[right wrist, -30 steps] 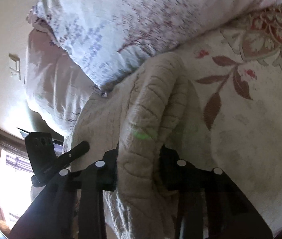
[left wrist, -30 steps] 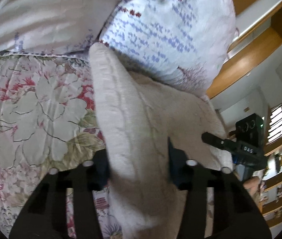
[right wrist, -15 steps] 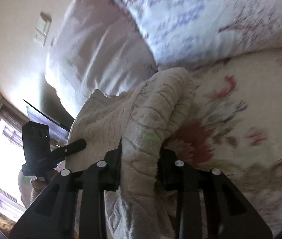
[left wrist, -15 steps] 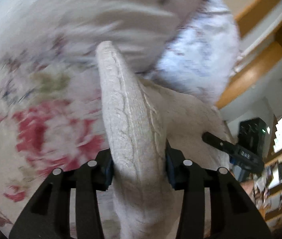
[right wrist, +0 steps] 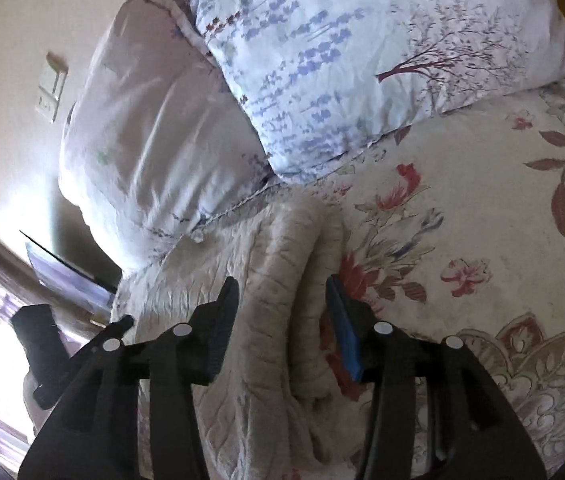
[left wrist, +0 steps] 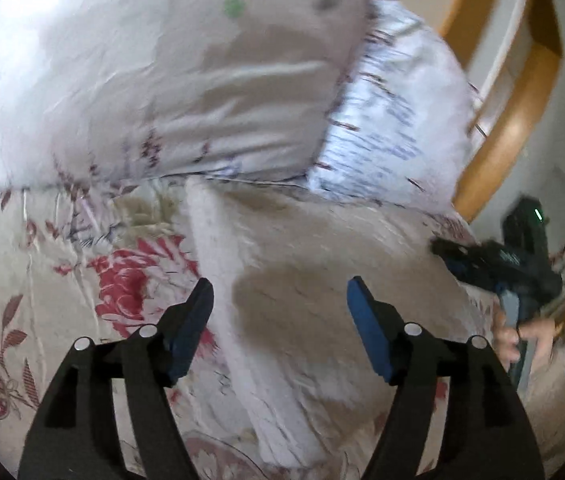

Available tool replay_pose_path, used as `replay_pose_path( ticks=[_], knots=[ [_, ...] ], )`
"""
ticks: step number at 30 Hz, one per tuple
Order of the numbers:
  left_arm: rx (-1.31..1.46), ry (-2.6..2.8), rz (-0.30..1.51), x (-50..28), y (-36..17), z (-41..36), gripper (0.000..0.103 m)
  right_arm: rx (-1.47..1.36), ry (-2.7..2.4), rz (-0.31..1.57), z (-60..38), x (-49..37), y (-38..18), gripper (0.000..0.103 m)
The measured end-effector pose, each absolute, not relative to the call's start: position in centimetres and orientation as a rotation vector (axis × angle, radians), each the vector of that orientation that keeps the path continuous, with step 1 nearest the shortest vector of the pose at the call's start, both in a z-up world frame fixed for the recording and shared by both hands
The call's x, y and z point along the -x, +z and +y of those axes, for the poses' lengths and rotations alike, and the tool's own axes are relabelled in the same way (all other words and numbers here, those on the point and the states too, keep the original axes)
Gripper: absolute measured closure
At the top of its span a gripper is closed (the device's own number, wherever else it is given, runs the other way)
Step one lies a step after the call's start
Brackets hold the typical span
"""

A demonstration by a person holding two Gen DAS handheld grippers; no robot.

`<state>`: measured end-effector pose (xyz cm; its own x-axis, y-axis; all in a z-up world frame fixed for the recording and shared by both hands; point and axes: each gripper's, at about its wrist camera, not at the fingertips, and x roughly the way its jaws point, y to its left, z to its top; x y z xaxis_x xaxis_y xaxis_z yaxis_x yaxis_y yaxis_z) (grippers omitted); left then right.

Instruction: Fold small clothes

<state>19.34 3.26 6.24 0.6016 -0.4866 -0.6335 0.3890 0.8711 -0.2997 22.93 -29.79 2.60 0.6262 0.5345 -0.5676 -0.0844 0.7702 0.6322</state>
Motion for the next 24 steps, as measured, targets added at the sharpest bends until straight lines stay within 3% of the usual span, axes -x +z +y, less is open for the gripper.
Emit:
replay_pose_path(
  ticks=[2, 5, 13, 17, 20, 24],
  knots=[
    [0.091, -0.533, 0.775, -18.9, 6.2, 2.2, 0.034, -0.537, 0.367, 0.833, -28.5, -23.2, 2.7, 0.090],
    [0.020, -0.513, 0.790, -19.3, 5.8, 0.7, 0.034, -0.480, 0.307, 0.800, -28.4, -23.3, 3.1, 0.094],
    [-0.049, -0.444, 0.861, -22.2, 3.6, -1.3, 0.044, -0.469, 0.206, 0.892, -28.6, -26.3, 0.6, 0.094],
    [-0.120, -0.407, 0.820, -22.2, 3.7, -2.4, 0.042, -0.422, 0.213, 0.901, -28.5, -26.2, 1.4, 0.093],
    [-0.064, -0.429, 0.795, -20.7, 4.6, -1.2, 0.039, -0.378, 0.236, 0.816, -28.4, -23.4, 3.7, 0.083],
    [-0.075, -0.405, 0.768, -17.9, 5.1, 1.0, 0.033, -0.252, 0.323, 0.715, -26.7, -18.6, 6.2, 0.082]
  ],
)
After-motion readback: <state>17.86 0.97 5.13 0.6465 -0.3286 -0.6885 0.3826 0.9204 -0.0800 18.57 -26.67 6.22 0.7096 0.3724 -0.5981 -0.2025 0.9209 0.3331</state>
